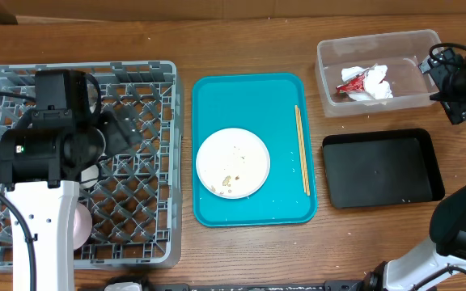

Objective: Sort waste into correct bins and load items into the dishwasher
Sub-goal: 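Move the right gripper from the bin toward the white plate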

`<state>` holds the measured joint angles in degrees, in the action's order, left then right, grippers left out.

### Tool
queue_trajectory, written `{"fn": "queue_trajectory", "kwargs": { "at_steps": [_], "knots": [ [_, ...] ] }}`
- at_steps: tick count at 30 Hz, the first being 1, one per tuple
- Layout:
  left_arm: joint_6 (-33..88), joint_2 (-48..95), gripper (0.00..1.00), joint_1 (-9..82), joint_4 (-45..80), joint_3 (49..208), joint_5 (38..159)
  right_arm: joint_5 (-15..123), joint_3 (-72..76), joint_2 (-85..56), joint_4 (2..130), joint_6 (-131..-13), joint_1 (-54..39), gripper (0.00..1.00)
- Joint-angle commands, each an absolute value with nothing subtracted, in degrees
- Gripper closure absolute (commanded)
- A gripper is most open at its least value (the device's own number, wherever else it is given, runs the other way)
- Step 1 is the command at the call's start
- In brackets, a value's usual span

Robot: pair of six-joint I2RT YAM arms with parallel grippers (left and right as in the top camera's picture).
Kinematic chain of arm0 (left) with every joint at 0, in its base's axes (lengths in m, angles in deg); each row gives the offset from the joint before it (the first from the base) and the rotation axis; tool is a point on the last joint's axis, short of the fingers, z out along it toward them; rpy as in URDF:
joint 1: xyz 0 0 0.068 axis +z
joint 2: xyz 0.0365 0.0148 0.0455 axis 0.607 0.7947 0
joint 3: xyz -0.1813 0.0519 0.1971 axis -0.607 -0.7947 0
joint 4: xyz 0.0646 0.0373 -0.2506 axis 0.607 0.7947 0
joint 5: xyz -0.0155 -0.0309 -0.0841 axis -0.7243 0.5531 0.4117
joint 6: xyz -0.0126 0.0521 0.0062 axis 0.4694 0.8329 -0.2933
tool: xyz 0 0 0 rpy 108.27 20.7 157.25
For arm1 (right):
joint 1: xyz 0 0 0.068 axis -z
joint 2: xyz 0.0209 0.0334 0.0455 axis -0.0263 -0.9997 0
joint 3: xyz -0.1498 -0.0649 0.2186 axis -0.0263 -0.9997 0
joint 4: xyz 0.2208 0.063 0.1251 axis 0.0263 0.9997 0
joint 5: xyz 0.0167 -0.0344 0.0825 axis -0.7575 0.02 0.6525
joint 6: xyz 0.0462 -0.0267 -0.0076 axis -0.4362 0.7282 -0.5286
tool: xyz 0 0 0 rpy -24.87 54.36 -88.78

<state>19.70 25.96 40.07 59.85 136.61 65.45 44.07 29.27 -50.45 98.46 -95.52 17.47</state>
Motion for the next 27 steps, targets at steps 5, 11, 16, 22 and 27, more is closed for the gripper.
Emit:
{"fn": "queue_trajectory", "kwargs": {
  "at_steps": [5, 11, 16, 22, 27],
  "knots": [
    [13.55, 26.35, 0.00, 40.03, 61.20, 136.26, 40.55, 43.96, 29.40, -49.86, 98.15, -95.59, 17.21, 0.00],
    [5.82, 26.39, 0.00, 40.03, 60.57, 136.26, 40.01, 44.07, 29.40, -49.86, 98.11, -95.63, 17.21, 0.00],
    [5.84, 26.39, 0.00, 40.03, 60.63, 136.26, 48.18, 57.36, 29.40, -49.86, 97.32, -95.81, 17.21, 0.00],
    [5.84, 26.39, 0.00, 40.03, 60.63, 136.26, 50.32, 84.38, 29.35, -49.86, 98.43, -89.93, 15.16, 0.00],
    [5.84, 26.39, 0.00, 40.03, 60.63, 136.26, 50.30, 82.56, 29.33, -49.88, 103.33, -79.94, 5.43, 0.00]
  ]
}}
